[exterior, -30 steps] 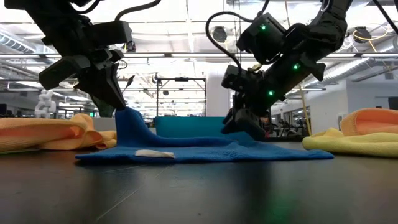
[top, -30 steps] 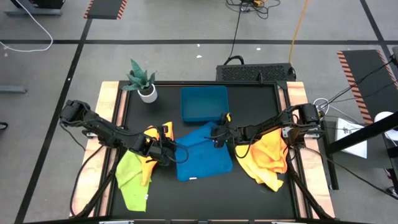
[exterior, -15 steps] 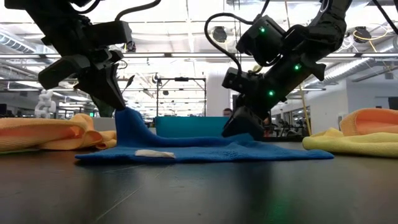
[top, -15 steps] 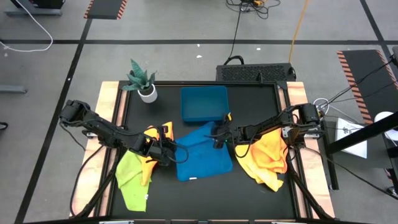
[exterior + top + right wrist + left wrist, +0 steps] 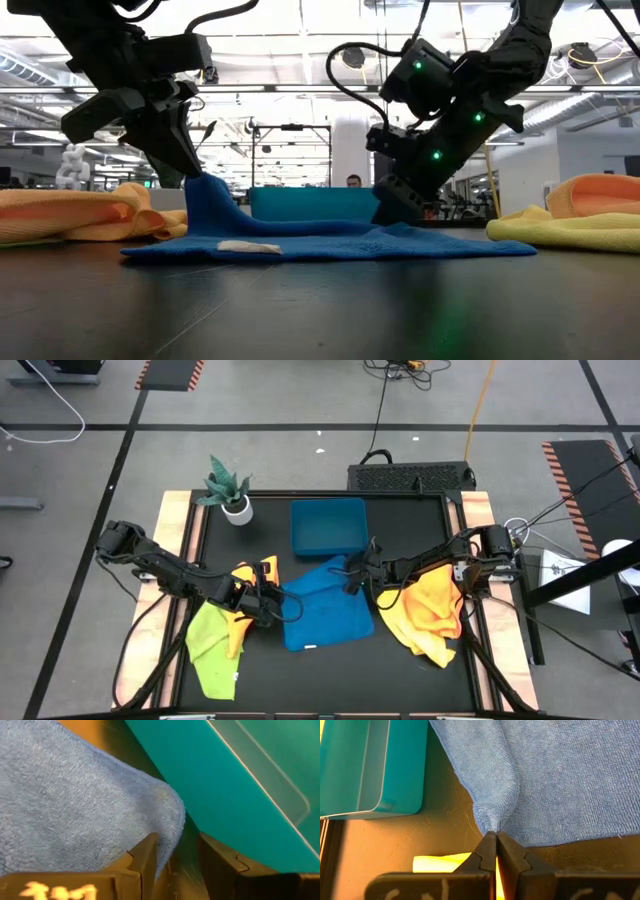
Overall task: Fold microfiber towels
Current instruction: Fold the blue microfiber cloth
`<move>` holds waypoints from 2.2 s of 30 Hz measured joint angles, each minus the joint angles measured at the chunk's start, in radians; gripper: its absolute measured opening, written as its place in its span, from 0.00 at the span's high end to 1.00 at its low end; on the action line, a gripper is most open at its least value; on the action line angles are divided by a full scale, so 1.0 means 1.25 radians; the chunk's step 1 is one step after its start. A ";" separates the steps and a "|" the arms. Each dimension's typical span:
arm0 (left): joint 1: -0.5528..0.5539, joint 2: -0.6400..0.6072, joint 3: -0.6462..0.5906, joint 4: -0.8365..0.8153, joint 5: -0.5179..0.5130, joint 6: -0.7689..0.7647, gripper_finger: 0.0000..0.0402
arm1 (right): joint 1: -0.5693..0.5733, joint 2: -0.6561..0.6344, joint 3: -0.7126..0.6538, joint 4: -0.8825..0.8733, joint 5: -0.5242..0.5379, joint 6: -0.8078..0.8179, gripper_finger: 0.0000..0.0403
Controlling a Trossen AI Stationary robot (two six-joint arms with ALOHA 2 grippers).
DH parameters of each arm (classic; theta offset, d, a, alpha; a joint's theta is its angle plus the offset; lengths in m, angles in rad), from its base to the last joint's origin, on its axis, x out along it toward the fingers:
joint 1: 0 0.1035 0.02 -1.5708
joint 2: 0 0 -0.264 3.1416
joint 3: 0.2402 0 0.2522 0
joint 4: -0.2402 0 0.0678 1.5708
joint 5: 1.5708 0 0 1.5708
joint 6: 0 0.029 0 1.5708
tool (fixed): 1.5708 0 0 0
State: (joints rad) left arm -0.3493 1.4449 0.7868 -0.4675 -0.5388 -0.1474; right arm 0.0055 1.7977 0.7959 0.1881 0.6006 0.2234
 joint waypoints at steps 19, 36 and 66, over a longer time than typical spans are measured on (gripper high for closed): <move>0.000 0.000 0.000 0.001 0.009 0.001 0.97 | -0.116 -0.002 -0.036 0.133 -0.355 0.032 0.83; -0.001 0.000 -0.001 0.001 0.011 0.011 0.98 | 0.004 -0.109 -0.051 0.108 -0.293 -0.015 1.00; 0.091 0.000 -0.001 0.132 -0.173 0.292 0.98 | 0.326 -0.373 -0.293 0.331 0.170 -0.070 1.00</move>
State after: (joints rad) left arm -0.2359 1.4452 0.7860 -0.3021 -0.7550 0.2173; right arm 0.4128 1.3310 0.4297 0.6023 0.8130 0.1359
